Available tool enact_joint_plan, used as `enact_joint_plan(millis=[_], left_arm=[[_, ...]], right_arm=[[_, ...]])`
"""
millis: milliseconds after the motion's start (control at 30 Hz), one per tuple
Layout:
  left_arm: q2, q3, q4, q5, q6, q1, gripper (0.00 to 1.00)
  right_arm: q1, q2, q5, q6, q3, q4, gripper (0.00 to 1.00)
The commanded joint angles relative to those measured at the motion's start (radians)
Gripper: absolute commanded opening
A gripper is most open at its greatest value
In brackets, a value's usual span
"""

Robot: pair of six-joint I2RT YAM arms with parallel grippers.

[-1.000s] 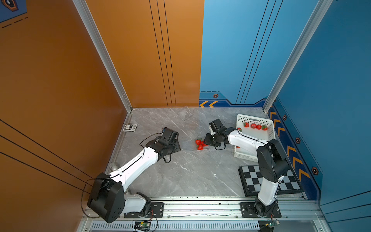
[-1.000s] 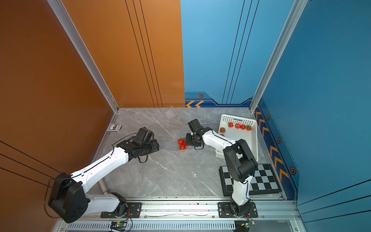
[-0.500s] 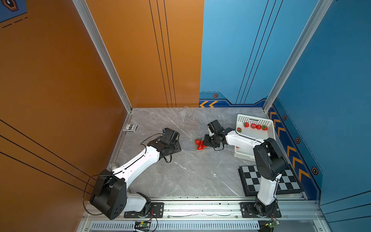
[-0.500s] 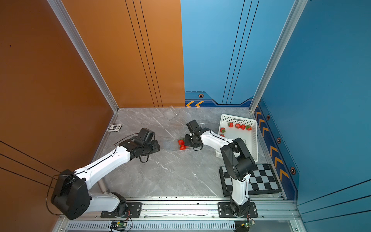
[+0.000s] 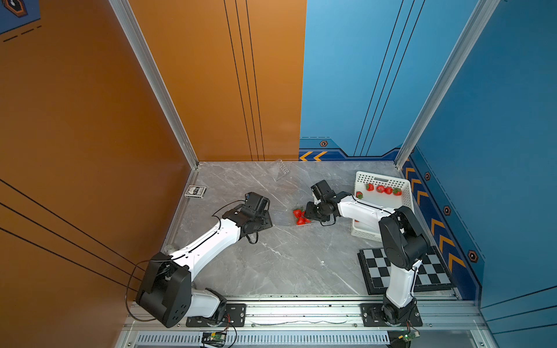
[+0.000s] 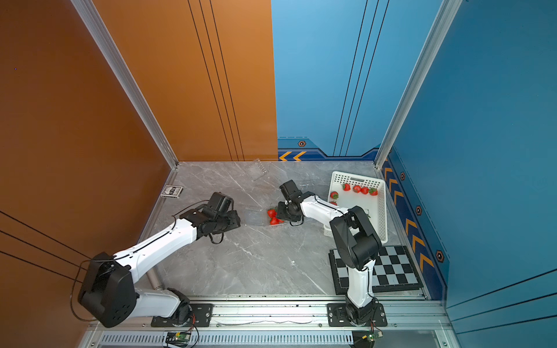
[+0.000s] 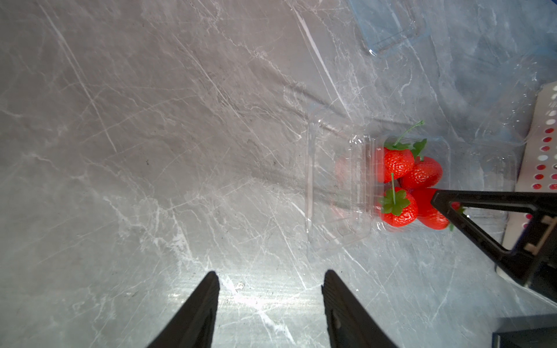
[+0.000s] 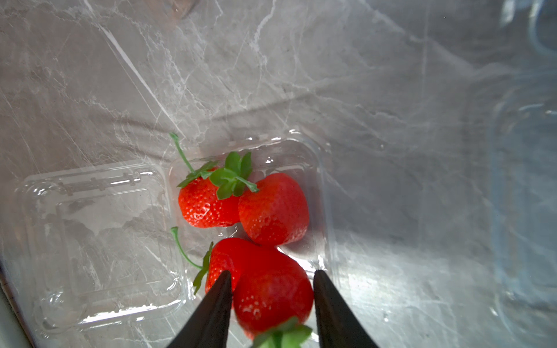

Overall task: Pack strawberries into containers
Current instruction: Place the strawberry in the packing box.

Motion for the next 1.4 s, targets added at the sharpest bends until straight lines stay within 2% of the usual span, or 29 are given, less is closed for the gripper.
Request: enact_joint_plan(millis=[0, 500, 767, 1100, 1233, 1367], left_arm=[[0.009, 0.018, -0.001, 0.016, 0.01, 0.003, 0.58], [0.036, 0.037, -0.001, 0.016, 0.012, 0.002, 0.58], [0.031, 0.035, -0.002, 0.013, 0.016, 0.005, 0.58], [-0.065, -0.027, -0.038, -0.005, 0.015, 0.064, 0.57], [-0.012, -0.018, -0.038, 0.012, 0.017, 0.08, 0.56], [0.051, 0.0, -0.012, 0.013, -0.003, 0.079, 0.56]], right_arm=[[0.008, 0.016, 0.006, 0.002, 0.022, -0.012, 0.49], [0.007, -0.105, 0.001, 0.001, 0.013, -0.027, 0.52], [-0.038, -0.181, 0.025, -0.009, -0.021, -0.027, 0.55], [-0.138, -0.162, -0.082, -0.011, -0.087, 0.035, 0.55], [-0.17, -0.136, -0.168, -0.012, -0.093, 0.064, 0.55], [-0.181, -0.102, -0.22, -0.011, -0.081, 0.074, 0.6]])
